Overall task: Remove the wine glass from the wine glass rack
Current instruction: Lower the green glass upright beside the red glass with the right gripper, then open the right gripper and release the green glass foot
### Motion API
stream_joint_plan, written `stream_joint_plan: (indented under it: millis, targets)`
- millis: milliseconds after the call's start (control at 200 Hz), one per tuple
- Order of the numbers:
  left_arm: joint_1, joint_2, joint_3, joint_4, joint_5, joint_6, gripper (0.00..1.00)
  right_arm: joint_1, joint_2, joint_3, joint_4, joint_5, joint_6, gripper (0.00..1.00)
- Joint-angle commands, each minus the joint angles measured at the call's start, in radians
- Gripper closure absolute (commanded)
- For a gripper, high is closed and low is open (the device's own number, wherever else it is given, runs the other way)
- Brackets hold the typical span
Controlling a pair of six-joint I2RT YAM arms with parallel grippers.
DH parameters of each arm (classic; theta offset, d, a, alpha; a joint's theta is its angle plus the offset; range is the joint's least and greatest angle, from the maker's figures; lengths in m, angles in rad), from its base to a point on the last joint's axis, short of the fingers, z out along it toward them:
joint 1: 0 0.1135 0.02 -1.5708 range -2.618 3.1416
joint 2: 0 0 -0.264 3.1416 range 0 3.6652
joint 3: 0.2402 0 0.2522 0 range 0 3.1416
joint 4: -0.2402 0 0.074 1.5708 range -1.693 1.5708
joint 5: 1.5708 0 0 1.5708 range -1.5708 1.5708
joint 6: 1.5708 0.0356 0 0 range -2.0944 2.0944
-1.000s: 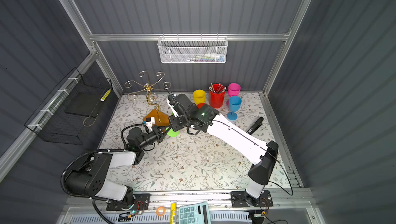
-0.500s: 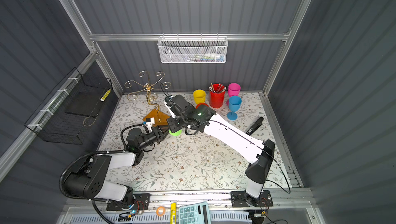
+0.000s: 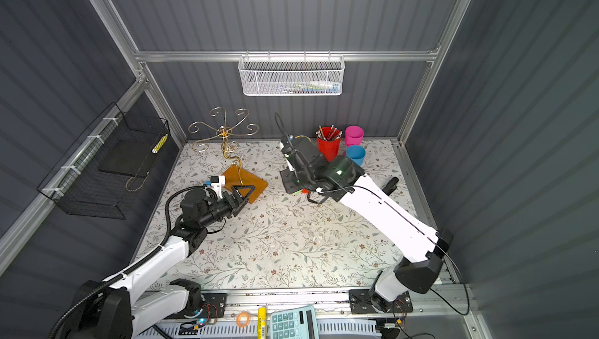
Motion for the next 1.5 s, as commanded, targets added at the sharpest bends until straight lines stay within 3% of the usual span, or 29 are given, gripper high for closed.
stream_joint_plan:
  millis: [0, 255, 590, 961, 1301, 1491]
  targets:
    - [-0.004, -0.036, 0.031, -0.210, -0.048, 0.111, 0.00, -0.055, -0.054, -0.053, -0.060, 0.052, 0.000, 1.00]
    - [-0.004, -0.116, 0.040, -0.399, -0.130, 0.203, 0.00, -0.246, -0.088, -0.176, -0.013, -0.011, -0.006, 1.00]
    - [-0.004, -0.244, 0.057, -0.586, -0.226, 0.275, 0.00, -0.436, 0.067, -0.247, 0.153, -0.110, -0.039, 1.00]
    - [-0.004, -0.317, 0.078, -0.730, -0.327, 0.325, 0.00, -0.456, 0.289, -0.141, 0.190, -0.102, -0.074, 1.00]
    - [-0.004, -0.308, 0.089, -0.741, -0.344, 0.325, 0.00, -0.457, 0.366, -0.121, 0.204, -0.120, -0.085, 1.00]
    - [-0.004, -0.296, 0.091, -0.736, -0.353, 0.321, 0.00, -0.457, 0.371, -0.129, 0.203, -0.139, -0.089, 0.90]
